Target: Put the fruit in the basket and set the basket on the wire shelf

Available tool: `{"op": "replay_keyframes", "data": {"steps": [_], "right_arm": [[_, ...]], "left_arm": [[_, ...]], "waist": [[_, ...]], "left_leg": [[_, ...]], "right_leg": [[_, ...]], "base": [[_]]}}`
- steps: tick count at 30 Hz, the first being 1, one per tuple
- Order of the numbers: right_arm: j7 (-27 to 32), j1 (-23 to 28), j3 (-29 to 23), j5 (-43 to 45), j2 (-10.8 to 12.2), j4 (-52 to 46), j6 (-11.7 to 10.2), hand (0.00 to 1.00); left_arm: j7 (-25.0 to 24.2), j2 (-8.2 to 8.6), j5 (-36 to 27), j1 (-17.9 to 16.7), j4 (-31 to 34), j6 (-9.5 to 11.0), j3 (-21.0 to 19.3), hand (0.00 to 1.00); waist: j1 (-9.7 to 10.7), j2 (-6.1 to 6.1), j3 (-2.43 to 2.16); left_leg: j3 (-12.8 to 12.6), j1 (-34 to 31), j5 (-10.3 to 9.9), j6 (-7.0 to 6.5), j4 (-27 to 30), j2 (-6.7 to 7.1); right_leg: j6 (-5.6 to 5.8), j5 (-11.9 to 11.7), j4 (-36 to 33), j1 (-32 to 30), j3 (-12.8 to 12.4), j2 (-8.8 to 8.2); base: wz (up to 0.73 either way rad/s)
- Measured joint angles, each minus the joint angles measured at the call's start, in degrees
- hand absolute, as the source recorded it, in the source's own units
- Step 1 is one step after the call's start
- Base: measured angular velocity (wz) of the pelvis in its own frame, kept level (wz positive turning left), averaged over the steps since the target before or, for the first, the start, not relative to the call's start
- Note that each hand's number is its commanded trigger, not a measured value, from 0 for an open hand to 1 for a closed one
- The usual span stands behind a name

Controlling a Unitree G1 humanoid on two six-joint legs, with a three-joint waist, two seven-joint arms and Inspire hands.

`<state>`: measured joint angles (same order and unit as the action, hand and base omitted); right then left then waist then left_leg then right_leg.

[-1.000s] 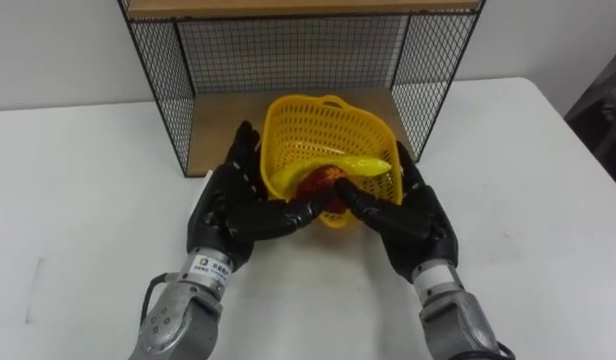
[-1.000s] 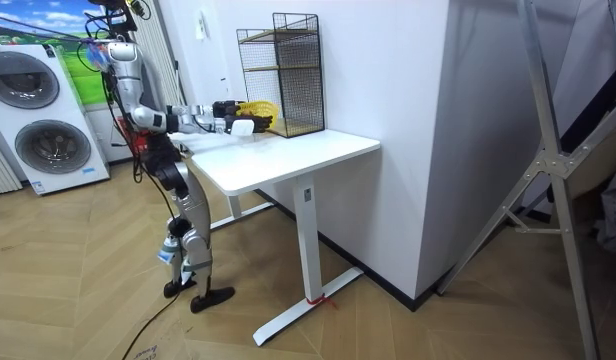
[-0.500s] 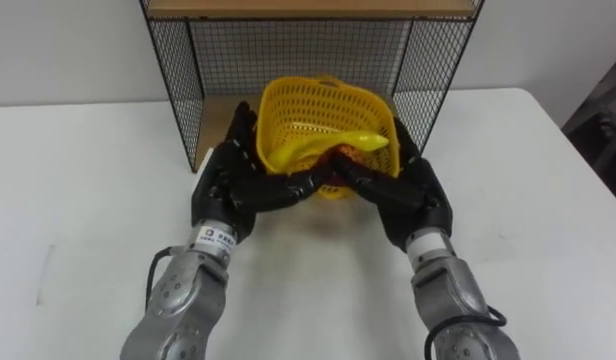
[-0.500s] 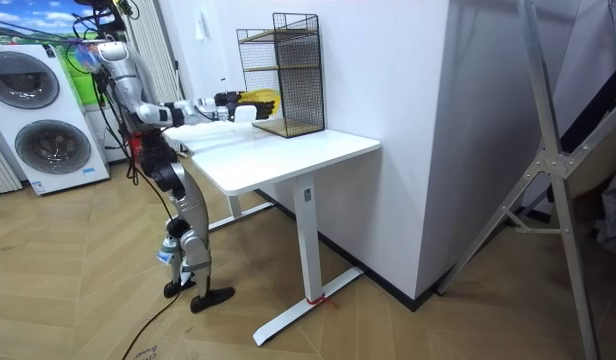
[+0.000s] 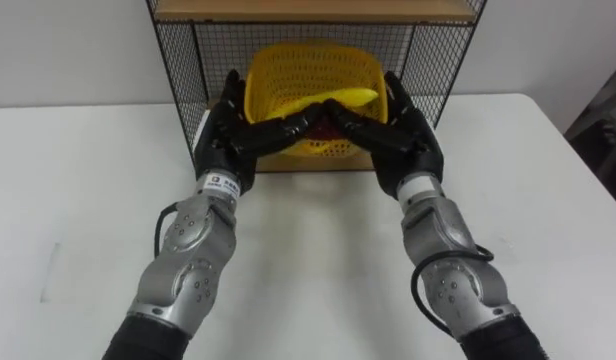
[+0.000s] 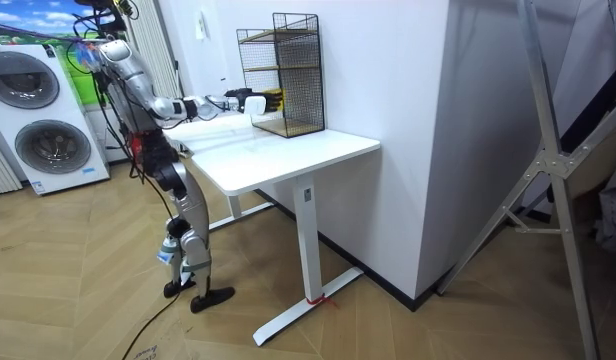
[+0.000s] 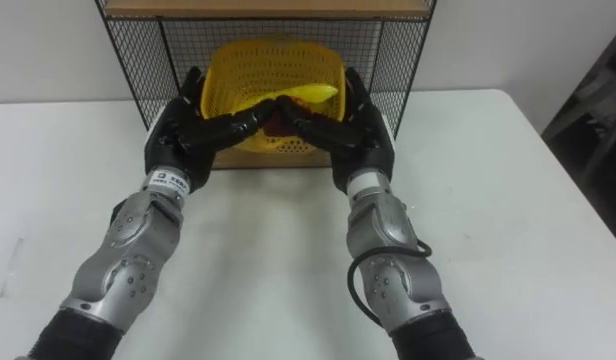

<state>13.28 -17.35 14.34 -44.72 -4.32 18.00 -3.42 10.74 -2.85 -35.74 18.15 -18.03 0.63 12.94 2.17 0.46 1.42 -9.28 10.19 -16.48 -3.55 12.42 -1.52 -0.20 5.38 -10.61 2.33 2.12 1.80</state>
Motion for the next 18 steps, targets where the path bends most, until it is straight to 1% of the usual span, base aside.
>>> {"op": "replay_keyframes", "data": {"steps": [1,2,4,5,6,7,8,10,11,13,14,16,18], "right_arm": [[0.4,-0.9,0.0,0.0,0.0,1.5,0.5,0.00],[0.5,-1.4,0.0,0.0,0.0,2.3,0.7,0.00],[0.5,-3.6,0.0,0.3,0.1,5.3,2.2,0.00],[0.5,-4.0,-0.1,0.7,0.1,6.0,2.4,0.00],[0.5,-4.2,-0.6,1.1,0.2,6.1,3.5,0.00],[0.5,-4.4,-1.2,1.5,0.2,6.1,4.3,0.00],[0.6,-4.6,-1.5,1.6,0.3,6.1,4.8,0.00],[0.9,-5.2,-2.6,1.4,0.4,6.2,6.1,0.00],[1.0,-5.3,-2.8,1.4,0.4,6.2,6.3,0.00],[1.1,-6.9,-3.6,0.9,0.5,7.8,7.3,0.00],[1.2,-7.4,-4.0,0.4,0.6,8.6,7.5,0.00],[2.3,-9.0,-4.6,-0.1,0.7,10.6,8.6,0.00],[2.4,-9.1,-4.7,0.0,0.7,11.4,8.9,0.00]], "left_arm": [[0.0,0.05,0.5,0.5,-0.7,-0.8,0.0,0.00],[0.1,0.16,0.6,1.0,-1.7,-1.0,0.0,0.00],[1.4,0.67,2.9,3.4,-5.2,-2.7,-0.2,0.00],[1.6,0.85,3.1,3.9,-5.8,-3.0,-0.4,0.00],[1.6,1.18,4.2,4.6,-6.6,-3.8,-0.9,0.00],[1.6,1.45,5.0,5.0,-6.8,-4.7,-1.6,0.00],[1.6,1.47,5.2,5.1,-6.8,-5.1,-1.8,0.00],[1.7,1.45,5.2,5.2,-6.9,-7.1,-2.6,0.00],[1.7,1.45,5.2,5.4,-7.2,-7.4,-2.8,0.00],[2.5,1.79,5.2,6.4,-8.5,-9.1,-3.7,0.00],[2.7,1.79,5.2,6.8,-9.1,-9.4,-3.7,0.00],[2.8,1.78,5.3,7.7,-10.4,-10.2,-3.8,0.00],[2.8,1.90,5.2,8.3,-12.4,-10.3,-3.8,0.00]], "waist": [[0.0,0.00,0.00],[0.0,0.00,0.00],[0.1,0.00,0.00],[0.2,0.00,0.00],[0.2,0.01,-0.01],[0.3,0.01,-0.01],[0.4,0.01,-0.01],[0.6,0.03,-0.02],[0.6,0.05,-0.04],[0.8,0.06,-0.05],[0.8,0.06,-0.05],[0.8,0.08,-0.06],[0.8,0.09,-0.06]], "left_leg": [[0.0,0.0,0.0,0.00,-0.1,0.00],[0.0,0.0,0.0,0.00,-0.1,0.00],[0.1,0.0,0.0,0.00,-0.3,0.00],[0.1,0.0,0.0,0.00,-0.3,0.00],[0.1,0.0,0.0,0.00,-0.3,0.00],[0.1,0.1,0.0,0.00,-0.5,-0.01],[0.1,0.1,0.0,0.00,-0.6,-0.01],[0.1,0.6,0.0,0.00,-0.7,-0.01],[0.1,0.8,0.0,0.01,-0.7,-0.03],[0.1,0.9,0.0,0.01,-0.8,-0.04],[0.1,1.0,0.0,0.01,-0.9,-0.04],[0.1,1.3,0.0,0.01,-1.1,-0.04],[0.1,1.8,0.0,0.01,-1.1,-0.03]], "right_leg": [[0.00,0.0,0.0,0.0,0.1,-0.01],[0.00,0.0,0.0,0.0,0.1,-0.02],[0.00,0.0,0.1,0.0,0.2,-0.03],[0.00,0.0,0.1,0.0,0.2,-0.05],[0.00,0.0,0.2,0.0,0.1,-0.04],[0.00,0.0,0.3,0.0,-0.1,0.04],[0.00,0.0,0.3,0.0,-0.2,0.08],[0.01,0.0,1.0,0.6,-0.3,0.19],[0.01,0.0,1.0,0.7,-0.3,0.21],[0.01,0.0,1.0,0.7,-0.4,0.25],[0.01,0.0,1.0,0.7,-0.4,0.26],[0.01,0.0,1.0,0.9,-0.5,0.32],[0.01,0.0,1.1,1.4,-0.5,0.33]], "base": [[0.00],[0.00],[0.00],[0.00],[0.00],[0.00],[-0.05],[-0.06],[-0.08],[-0.07],[-0.04],[-0.04],[0.00]]}}
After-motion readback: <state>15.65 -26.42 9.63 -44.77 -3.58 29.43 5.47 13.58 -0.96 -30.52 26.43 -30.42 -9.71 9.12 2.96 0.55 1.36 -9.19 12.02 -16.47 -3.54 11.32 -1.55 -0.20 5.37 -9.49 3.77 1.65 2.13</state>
